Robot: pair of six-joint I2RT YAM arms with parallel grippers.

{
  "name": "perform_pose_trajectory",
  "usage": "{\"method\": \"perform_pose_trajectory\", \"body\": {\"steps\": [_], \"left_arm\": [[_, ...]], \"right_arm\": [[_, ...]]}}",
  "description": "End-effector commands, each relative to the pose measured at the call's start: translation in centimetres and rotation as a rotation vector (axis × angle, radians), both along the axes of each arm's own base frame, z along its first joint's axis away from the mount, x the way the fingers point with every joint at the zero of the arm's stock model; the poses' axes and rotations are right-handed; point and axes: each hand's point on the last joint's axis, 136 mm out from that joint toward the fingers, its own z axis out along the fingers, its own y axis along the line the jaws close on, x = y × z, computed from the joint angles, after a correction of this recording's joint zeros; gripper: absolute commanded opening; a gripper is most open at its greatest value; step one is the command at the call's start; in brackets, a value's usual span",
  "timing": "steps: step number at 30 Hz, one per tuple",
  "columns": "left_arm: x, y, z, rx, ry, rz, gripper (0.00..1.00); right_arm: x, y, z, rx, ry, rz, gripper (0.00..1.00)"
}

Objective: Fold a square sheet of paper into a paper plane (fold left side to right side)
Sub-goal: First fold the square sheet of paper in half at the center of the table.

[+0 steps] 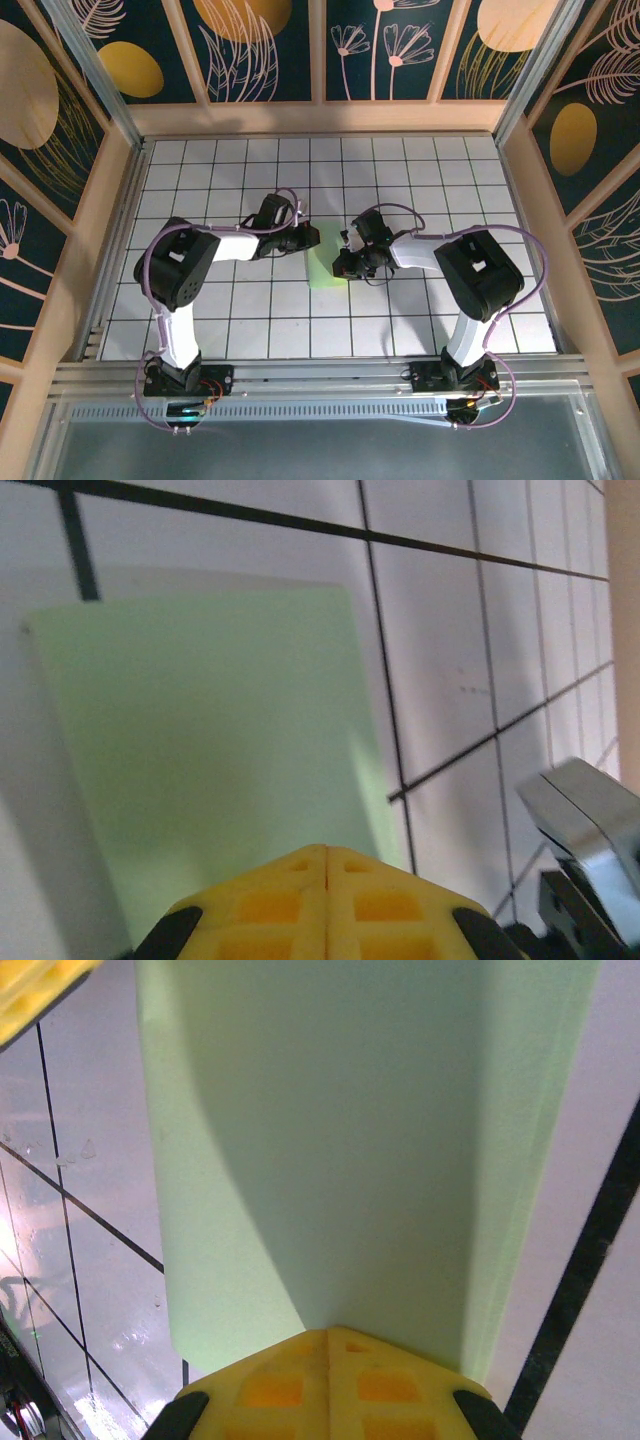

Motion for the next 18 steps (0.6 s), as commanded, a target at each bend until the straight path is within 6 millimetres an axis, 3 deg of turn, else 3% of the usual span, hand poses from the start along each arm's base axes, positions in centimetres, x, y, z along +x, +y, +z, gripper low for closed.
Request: {"method": "perform_pose_trajectory", "body": {"steps": [1, 18], "left_arm": [[1.0, 0.6, -0.9, 0.053, -0.012, 0.023, 0.07], [3.4, 3.3, -3.7, 0.188, -0.022, 0.108, 0.08]], "right_arm": [[-2.2, -5.1, -5.4, -0.264, 0.096, -0.051, 0.0], [-2.5, -5.5, -5.7, -0.287, 0.1, -0.043, 0.0]]}}
